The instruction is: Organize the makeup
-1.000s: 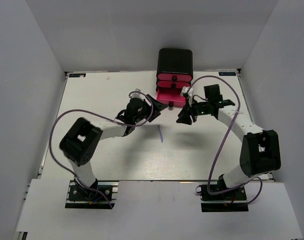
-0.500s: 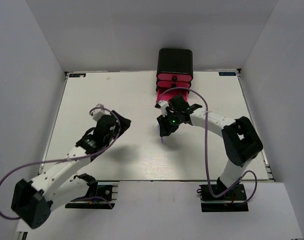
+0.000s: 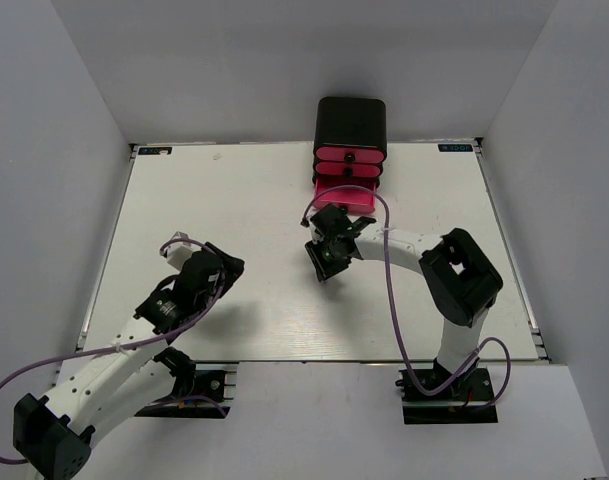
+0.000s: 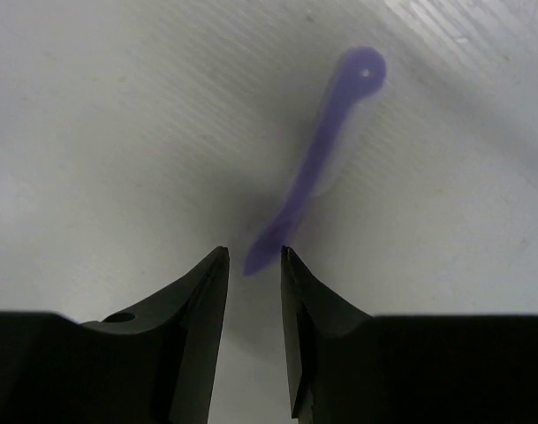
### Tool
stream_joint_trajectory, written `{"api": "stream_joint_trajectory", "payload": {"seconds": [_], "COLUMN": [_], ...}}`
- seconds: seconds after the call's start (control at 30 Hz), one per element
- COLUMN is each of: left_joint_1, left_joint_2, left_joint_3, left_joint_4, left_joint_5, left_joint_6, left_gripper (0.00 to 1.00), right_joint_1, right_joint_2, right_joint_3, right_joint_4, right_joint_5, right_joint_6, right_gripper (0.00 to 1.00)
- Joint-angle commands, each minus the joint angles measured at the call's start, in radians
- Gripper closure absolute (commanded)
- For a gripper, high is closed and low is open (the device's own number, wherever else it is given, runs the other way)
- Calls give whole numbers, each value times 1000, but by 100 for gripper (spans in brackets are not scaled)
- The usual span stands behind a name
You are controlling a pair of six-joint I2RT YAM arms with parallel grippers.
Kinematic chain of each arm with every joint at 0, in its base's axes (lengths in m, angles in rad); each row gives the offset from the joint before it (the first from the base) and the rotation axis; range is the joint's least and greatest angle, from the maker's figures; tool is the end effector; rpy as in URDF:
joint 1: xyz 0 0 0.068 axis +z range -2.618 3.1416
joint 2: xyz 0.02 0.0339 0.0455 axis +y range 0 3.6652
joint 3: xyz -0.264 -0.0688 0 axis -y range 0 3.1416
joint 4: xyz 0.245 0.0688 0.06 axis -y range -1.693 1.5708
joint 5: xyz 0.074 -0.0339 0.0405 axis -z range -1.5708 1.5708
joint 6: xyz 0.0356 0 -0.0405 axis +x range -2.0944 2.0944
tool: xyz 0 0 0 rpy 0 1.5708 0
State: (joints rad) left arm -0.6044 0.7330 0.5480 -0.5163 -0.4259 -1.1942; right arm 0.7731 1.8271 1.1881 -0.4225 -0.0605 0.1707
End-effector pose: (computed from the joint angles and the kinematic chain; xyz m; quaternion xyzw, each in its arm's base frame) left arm 0.1375 -0.0771 0.2354 -0.3428 0.8223 -0.2030 0.4062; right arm 0.2653 0.2619 0.1753 -0.2942 0.9215 0.1405 0.2110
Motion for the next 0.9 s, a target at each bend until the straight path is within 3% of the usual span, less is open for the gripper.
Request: {"api": "stream_joint_trajectory", "payload": {"seconds": [0.0, 0.47, 0.87], "left_joint_1": [-14, -14, -14], "left_joint_2": [12, 26, 14], "left_joint_3": [18, 15, 10], "left_joint_4": [-14, 1, -7], "left_joint_5": [-13, -8, -8], "left_joint_6": [-11, -11, -13], "left_gripper": [29, 29, 29], "right_joint_1": [6, 11, 20], "right_joint_2": [29, 121, 110], "right_joint_3": [37, 91, 97], "right_joint_4": [-24, -9, -19], "right_joint_5": [103, 191, 99], "right_joint_6": [62, 29, 58], "right_gripper": [64, 65, 65]}}
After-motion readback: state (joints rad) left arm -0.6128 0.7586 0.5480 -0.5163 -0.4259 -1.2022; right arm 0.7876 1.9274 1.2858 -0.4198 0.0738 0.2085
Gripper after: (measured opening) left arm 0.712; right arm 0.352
